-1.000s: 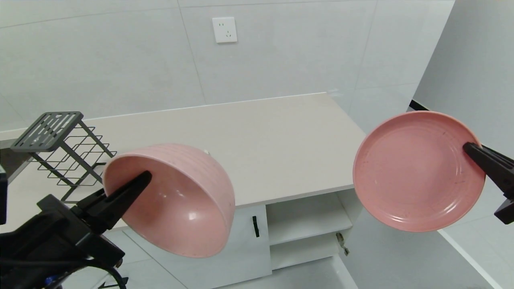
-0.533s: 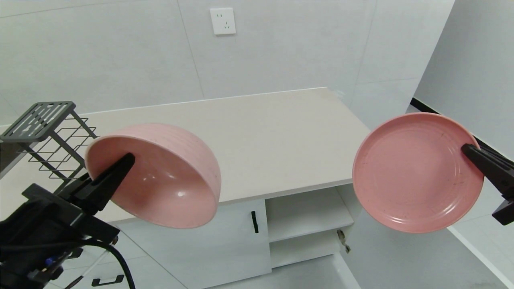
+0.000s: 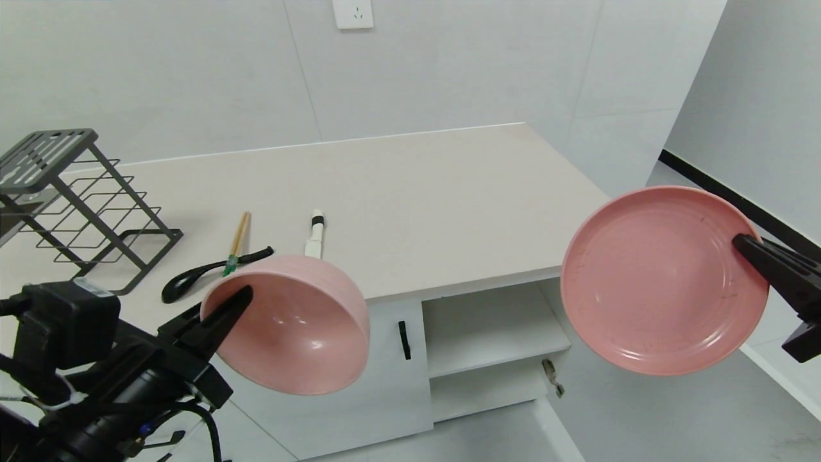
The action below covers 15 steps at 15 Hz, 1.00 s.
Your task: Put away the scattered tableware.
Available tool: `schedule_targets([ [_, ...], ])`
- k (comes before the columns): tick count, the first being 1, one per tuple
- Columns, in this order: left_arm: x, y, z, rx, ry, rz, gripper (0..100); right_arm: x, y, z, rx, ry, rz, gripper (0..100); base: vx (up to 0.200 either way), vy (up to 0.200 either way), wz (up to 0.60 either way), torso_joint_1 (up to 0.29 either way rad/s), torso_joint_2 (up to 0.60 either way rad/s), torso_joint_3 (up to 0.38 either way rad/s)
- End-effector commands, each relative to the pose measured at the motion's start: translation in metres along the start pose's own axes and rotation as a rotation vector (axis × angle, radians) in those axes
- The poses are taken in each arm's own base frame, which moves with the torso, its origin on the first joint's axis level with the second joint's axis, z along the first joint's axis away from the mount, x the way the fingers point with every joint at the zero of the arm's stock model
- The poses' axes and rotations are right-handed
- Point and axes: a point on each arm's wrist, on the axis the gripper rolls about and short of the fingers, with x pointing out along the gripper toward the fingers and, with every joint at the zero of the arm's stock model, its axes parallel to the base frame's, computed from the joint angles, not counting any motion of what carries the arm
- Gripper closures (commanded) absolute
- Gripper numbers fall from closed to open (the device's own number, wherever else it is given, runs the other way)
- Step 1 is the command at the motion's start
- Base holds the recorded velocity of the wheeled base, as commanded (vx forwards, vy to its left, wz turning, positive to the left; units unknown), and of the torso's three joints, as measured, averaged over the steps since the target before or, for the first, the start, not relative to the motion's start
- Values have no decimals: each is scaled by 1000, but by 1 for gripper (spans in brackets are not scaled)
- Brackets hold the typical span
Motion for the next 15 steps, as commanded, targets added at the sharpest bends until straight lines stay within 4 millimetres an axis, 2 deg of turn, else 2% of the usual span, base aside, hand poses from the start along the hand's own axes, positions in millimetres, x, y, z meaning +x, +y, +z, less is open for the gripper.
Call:
schedule_targets([
  [1,1,-1,-4,2,23,-4,100,0,0,0,0,-3,1,100,0,0,0,-129,261,129],
  [9,-2,-2,-3,34,20,-19,100,0,0,-1,2,3,1,100,0,0,0,-144,281,137],
  [10,7,-3,-4,70,22,-18,100,0,0,-1,1,6,1,100,0,0,0,-100,183,80],
  [15,8,-3,-5,65,20,-21,100,0,0,-1,-2,6,1,100,0,0,0,-98,196,101],
])
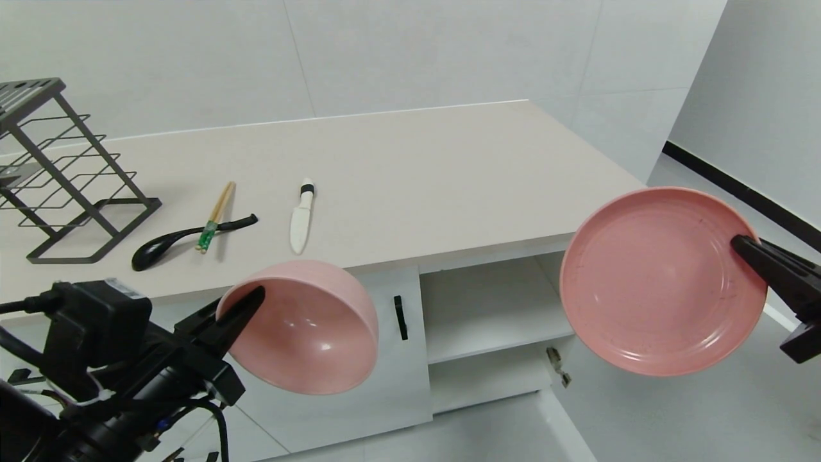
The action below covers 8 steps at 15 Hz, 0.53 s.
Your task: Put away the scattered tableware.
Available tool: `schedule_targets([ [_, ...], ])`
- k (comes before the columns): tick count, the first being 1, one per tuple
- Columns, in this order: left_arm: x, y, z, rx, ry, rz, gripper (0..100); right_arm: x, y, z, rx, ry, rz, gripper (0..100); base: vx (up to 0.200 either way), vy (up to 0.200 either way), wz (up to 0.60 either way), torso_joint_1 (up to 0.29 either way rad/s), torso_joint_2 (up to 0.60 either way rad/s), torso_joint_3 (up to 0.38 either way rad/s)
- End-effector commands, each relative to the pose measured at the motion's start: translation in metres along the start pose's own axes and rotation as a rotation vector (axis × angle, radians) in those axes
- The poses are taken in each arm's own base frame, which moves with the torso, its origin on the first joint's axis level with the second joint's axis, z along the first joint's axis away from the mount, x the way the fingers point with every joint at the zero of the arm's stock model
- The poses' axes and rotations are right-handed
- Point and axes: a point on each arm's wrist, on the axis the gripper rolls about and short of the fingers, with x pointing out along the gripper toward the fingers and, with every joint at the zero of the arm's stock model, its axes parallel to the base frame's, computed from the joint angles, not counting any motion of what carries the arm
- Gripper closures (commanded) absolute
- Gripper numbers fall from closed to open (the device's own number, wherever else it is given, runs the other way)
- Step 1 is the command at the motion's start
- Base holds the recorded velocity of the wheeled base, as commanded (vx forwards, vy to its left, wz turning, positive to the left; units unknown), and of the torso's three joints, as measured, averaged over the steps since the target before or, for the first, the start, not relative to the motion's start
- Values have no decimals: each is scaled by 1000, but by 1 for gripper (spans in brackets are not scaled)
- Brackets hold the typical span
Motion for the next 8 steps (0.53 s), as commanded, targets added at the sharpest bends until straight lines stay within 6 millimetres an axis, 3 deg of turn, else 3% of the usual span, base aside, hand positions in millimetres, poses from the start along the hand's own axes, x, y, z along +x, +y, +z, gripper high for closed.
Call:
schedule_targets([
  [1,1,0,0,-27,-2,0,100,0,0,0,-2,-1,0,100,0,0,0,-159,286,134],
  [8,-2,-1,-2,-39,8,-5,100,0,0,0,-1,0,0,100,0,0,0,-124,239,114],
])
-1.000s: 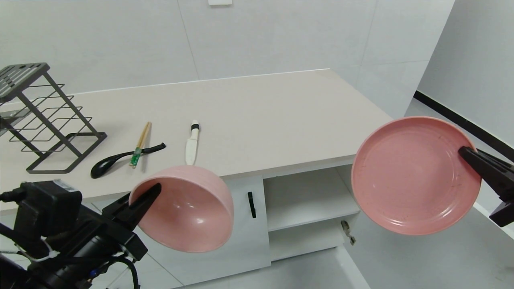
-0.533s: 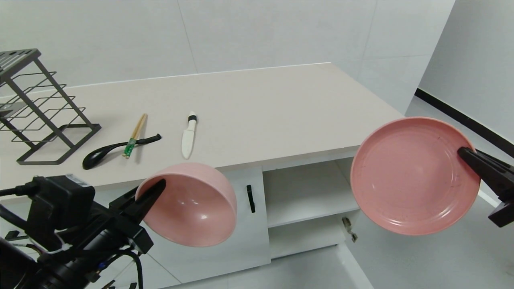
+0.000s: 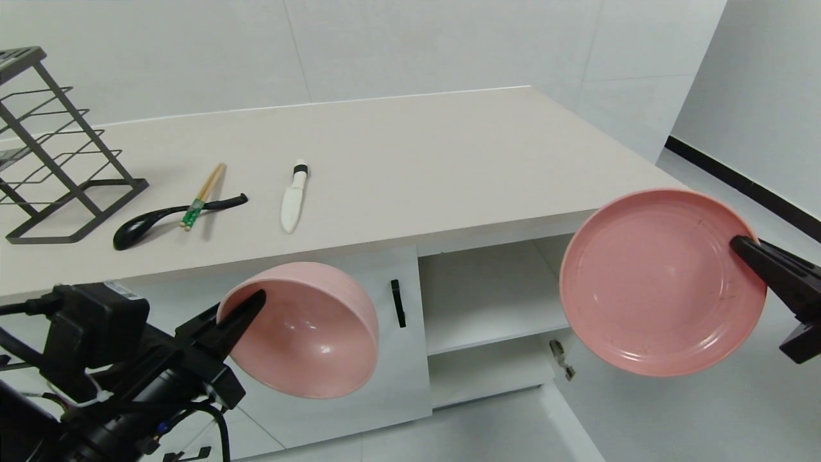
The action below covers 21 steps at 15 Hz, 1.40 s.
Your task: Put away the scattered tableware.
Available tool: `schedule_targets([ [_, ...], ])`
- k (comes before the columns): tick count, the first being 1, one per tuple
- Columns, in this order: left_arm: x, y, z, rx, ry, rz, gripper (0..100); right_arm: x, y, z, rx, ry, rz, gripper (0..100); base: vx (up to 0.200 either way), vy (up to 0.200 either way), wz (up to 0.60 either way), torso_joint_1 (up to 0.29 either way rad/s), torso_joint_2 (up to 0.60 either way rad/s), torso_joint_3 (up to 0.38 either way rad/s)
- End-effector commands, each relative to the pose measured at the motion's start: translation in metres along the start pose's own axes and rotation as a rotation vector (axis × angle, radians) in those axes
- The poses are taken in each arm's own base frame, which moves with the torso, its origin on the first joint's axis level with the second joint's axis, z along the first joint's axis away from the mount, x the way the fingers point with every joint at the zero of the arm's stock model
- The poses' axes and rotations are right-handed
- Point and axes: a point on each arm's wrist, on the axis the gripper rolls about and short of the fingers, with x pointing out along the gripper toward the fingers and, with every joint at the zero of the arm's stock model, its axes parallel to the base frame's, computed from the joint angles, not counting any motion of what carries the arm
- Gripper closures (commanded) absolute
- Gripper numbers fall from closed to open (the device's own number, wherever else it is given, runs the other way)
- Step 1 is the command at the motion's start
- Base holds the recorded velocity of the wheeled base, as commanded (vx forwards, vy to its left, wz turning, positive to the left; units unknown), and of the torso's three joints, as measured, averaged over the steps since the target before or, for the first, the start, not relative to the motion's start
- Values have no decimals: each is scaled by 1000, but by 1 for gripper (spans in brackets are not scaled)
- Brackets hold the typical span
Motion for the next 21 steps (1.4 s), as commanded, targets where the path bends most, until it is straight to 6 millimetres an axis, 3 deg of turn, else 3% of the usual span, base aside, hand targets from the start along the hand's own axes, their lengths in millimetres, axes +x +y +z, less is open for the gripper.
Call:
schedule_targets([
  [1,-1,0,0,0,2,-1,100,0,0,-1,0,2,0,100,0,0,0,-105,203,100],
  [9,-1,0,-1,-2,5,-1,100,-1,0,-2,-7,9,0,100,0,0,0,-99,186,86],
  [14,-1,0,-1,0,7,0,100,-1,0,-5,-2,22,0,100,0,0,0,-224,330,131],
  [19,0,-5,-7,-1,38,-39,100,-1,4,-22,34,106,26,100,0,0,0,-175,295,130],
  [21,1,-8,-9,-2,49,-55,100,4,7,-40,68,193,51,100,0,0,0,-22,220,39],
])
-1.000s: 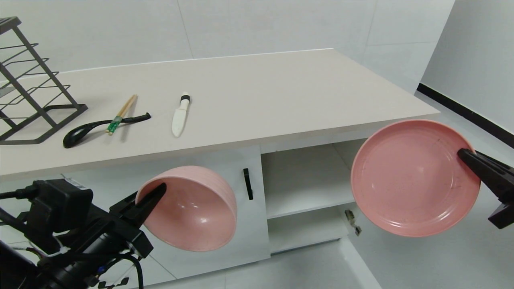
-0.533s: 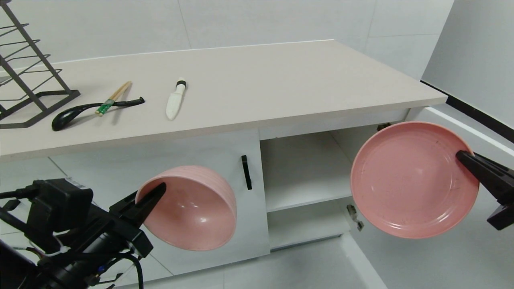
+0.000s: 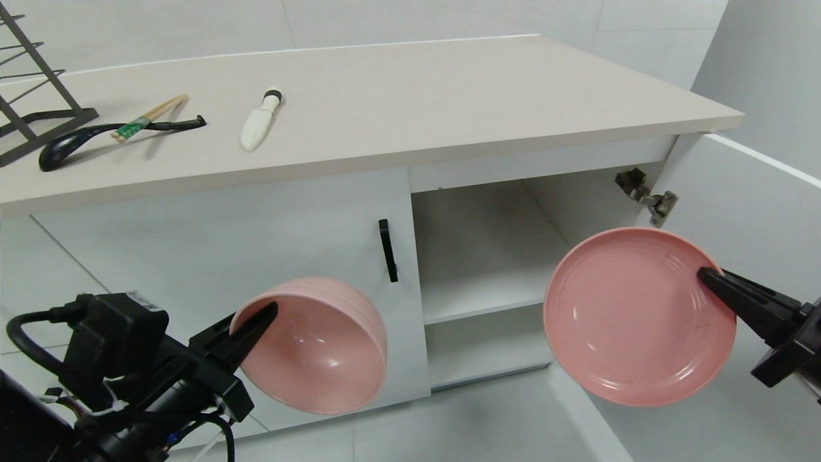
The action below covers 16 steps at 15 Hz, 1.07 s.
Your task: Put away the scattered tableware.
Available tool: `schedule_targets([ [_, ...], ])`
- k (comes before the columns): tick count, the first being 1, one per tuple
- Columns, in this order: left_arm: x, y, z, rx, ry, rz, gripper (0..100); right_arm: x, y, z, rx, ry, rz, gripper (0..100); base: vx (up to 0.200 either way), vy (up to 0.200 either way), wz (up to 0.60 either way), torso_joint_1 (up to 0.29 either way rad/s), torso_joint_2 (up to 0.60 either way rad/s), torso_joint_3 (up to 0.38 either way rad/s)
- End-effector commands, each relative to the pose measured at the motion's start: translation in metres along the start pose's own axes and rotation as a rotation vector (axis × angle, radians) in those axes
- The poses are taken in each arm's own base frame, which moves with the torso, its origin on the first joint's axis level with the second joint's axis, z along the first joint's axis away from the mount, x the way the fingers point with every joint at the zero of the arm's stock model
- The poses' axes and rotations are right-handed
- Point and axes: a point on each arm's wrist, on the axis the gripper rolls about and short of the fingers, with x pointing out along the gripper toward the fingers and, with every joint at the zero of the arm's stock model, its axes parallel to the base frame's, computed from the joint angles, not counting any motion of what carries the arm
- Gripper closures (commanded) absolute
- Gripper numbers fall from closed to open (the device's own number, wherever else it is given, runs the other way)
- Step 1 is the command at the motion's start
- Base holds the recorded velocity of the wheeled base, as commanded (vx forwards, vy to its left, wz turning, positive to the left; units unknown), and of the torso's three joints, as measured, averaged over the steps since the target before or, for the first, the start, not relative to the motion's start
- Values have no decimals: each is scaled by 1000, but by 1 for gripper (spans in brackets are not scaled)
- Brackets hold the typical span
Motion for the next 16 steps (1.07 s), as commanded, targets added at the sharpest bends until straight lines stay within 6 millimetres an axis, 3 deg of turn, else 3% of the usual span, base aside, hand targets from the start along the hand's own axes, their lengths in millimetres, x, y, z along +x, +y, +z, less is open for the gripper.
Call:
schedule_targets([
  [1,2,-2,-3,-2,15,-11,100,9,3,-19,37,93,34,100,0,0,0,-2,110,32],
  [6,0,-2,0,-2,1,-9,100,22,0,-42,71,195,37,100,0,0,0,0,0,0],
  [12,-4,-1,2,5,-2,-10,100,23,-1,-64,104,303,37,100,33,0,0,0,0,4],
  [16,-4,-3,2,6,-3,-22,100,31,-2,-67,104,306,43,100,0,0,0,0,0,0],
])
